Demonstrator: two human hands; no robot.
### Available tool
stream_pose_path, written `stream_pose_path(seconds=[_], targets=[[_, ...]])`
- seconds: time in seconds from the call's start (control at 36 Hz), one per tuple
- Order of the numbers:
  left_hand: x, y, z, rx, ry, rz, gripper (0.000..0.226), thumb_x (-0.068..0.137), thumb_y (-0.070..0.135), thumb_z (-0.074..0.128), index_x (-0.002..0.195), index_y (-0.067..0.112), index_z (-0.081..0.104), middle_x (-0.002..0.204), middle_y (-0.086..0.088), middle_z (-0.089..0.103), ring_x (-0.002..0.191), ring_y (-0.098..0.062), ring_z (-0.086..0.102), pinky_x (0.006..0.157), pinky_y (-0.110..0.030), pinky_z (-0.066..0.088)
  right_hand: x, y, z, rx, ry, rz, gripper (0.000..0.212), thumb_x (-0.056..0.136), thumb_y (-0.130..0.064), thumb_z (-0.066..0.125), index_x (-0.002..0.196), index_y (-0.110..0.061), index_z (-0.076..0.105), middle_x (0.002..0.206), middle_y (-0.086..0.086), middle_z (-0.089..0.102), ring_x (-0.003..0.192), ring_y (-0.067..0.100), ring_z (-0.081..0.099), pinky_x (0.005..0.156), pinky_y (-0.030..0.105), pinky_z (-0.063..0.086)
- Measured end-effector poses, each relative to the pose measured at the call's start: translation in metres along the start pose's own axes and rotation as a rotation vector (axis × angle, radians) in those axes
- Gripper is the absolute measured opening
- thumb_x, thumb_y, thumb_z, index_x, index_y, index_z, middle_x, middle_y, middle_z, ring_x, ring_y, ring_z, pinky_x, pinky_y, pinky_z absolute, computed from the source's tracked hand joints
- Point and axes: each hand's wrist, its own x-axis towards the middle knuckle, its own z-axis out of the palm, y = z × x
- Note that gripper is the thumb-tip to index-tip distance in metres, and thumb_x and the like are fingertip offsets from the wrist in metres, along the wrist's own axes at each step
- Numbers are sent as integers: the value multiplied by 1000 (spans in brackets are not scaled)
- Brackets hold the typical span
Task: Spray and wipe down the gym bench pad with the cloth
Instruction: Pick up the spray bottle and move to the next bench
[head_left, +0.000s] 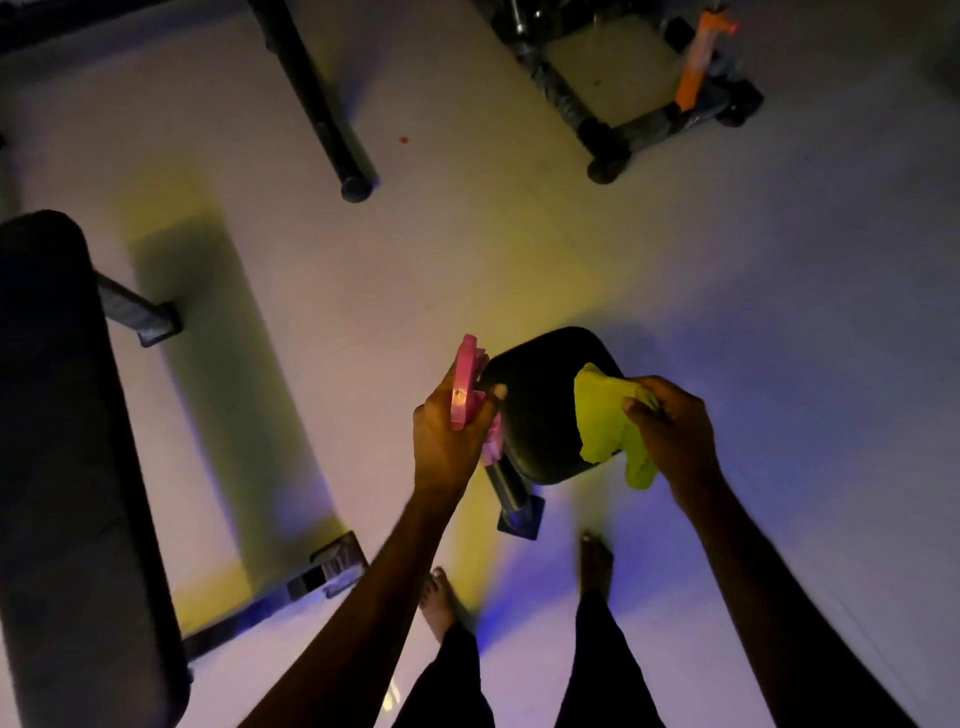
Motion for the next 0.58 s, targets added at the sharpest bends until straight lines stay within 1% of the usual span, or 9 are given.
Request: stream_pose_path(seconds=[0.06, 0.14, 0.17, 0.25, 0.31, 0.36, 0.44, 0.53, 0.58], targets=[[6, -12, 30, 1, 10, -29, 61, 93, 19, 73, 129, 57, 43, 105, 35, 65, 95, 9, 66, 96, -39, 59, 15, 18, -9, -19, -24, 8, 49, 81, -29, 58, 118, 1, 72, 110, 25, 73, 102, 36, 67, 80, 30, 40], [15, -35, 74, 24, 28, -51, 54, 95, 15, 71, 128, 49, 47, 80, 44, 65, 75, 20, 64, 76, -11, 55, 44, 45, -19, -68, -62, 17, 57, 76, -32, 52, 119, -1, 72, 111, 24, 74, 105, 39, 67, 80, 29, 39], [19, -43, 88, 42, 43, -67, 47, 95, 15, 71, 125, 45, 49, 74, 45, 64, 70, 21, 63, 72, -7, 54, 54, 54, -21, -80, -78, 15, 57, 77, -32, 51, 120, -1, 72, 112, 24, 74, 105, 39, 67, 80, 28, 39], [34, -61, 125, 60, 112, -137, 32, 92, 25, 74, 119, 33, 60, 75, 32, 67, 71, 12, 66, 84, -29, 62, 88, 80, -21, -130, -119, -5, 59, 77, -32, 49, 122, -1, 71, 114, 24, 74, 107, 40, 67, 80, 27, 37], [43, -75, 146, 48, 152, -147, 36, 93, 21, 74, 124, 30, 59, 73, 38, 66, 71, 18, 64, 75, -8, 55, 110, 94, -17, -160, -131, -22, 59, 77, -31, 48, 124, -3, 71, 116, 23, 73, 108, 41, 67, 79, 26, 36], [51, -87, 163, 63, 166, -145, 35, 94, 13, 71, 106, 42, 56, 70, 45, 62, 65, 24, 60, 61, 4, 44, 132, 107, -11, -179, -144, -41, 53, 83, -29, 50, 125, -3, 70, 118, 23, 73, 109, 41, 67, 78, 25, 36], [63, -101, 184, 30, 222, -176, 43, 95, 9, 70, 89, 47, 52, 62, 34, 63, 58, 22, 59, 53, 4, 41, 166, 124, 3, -216, -134, -75, 30, 95, -5, 59, 122, -2, 71, 115, 24, 73, 106, 42, 67, 75, 26, 35], [77, -126, 200, 32, 293, -189, 40, 95, 8, 70, 95, 45, 55, 62, 36, 64, 57, 21, 59, 53, 4, 41, 194, 134, 19, -253, -114, -145, 26, 94, 1, 59, 117, -1, 71, 109, 23, 73, 100, 41, 67, 72, 27, 33], [83, -141, 209, 59, 293, -188, 41, 95, 10, 70, 124, 36, 56, 69, 41, 64, 62, 21, 61, 58, 4, 42, 209, 139, 30, -292, -93, -210, 27, 93, 0, 60, 118, -3, 71, 109, 22, 74, 100, 42, 68, 74, 27, 35]])
